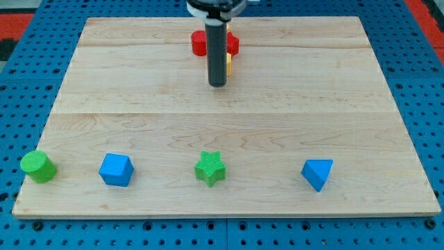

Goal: Move the blue triangle bottom diagonally to the yellow hexagon

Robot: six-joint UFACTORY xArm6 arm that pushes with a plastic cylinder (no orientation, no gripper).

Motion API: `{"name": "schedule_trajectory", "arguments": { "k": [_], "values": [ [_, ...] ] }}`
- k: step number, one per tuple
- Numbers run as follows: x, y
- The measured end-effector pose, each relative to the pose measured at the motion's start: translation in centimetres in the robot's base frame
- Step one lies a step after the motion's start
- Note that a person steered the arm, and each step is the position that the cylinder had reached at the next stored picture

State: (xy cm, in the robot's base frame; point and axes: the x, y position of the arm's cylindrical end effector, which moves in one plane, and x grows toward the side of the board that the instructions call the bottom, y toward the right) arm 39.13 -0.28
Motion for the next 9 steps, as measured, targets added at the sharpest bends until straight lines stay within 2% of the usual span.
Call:
{"name": "schedule_trajectory", "arguments": {
  "k": [2,3,4,5,6,7,8,9],
  "values": [
    [5.6,15.2],
    [12.2,19.3],
    [19.0,15.8],
    [19.0,9.4],
    [15.5,7.4],
    [13.8,8.9],
    [9.4,9.5],
    [6.9,10.8]
  ]
}}
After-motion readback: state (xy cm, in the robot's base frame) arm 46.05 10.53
